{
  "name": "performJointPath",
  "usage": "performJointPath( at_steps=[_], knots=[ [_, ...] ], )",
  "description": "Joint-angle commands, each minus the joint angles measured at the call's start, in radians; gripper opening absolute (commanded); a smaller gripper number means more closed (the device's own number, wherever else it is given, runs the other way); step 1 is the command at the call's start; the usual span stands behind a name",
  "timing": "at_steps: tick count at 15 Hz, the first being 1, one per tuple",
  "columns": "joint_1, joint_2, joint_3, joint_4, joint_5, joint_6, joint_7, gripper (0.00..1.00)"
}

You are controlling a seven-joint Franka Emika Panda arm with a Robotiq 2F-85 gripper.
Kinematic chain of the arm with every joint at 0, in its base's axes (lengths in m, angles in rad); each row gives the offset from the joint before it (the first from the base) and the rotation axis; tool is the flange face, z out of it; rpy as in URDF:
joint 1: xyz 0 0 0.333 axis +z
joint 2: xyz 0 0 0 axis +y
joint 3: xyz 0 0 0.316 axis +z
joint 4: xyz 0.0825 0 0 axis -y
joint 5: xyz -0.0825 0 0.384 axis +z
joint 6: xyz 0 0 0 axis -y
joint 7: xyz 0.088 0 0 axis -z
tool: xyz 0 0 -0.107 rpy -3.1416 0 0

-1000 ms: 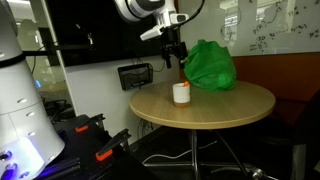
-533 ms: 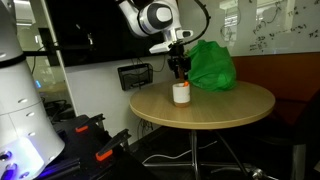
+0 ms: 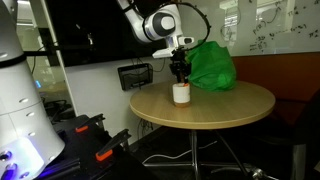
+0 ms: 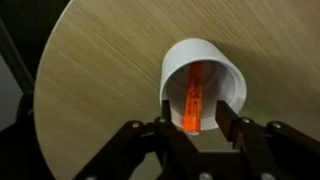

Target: Remove the orange marker from the white mug

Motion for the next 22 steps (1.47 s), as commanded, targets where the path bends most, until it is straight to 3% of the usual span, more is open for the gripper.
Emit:
performJointPath(
  at_steps=[1, 2, 10, 13, 16, 22],
  knots=[
    [0.022, 0.024, -0.013, 0.034, 0.000, -0.023, 0.037, 0.39],
    [0.025, 0.029, -0.014, 0.037, -0.001, -0.024, 0.041, 0.35],
    [0.036, 0.067, -0.020, 0.046, -0.003, -0.004, 0.059, 0.43],
    [0.024, 0.077, -0.005, 0.049, 0.017, 0.003, 0.044, 0.37],
    [0.040, 0.089, -0.023, 0.054, -0.005, 0.022, 0.067, 0.42],
    [0.075, 0.099, -0.060, 0.049, -0.045, 0.073, 0.077, 0.20]
  ],
)
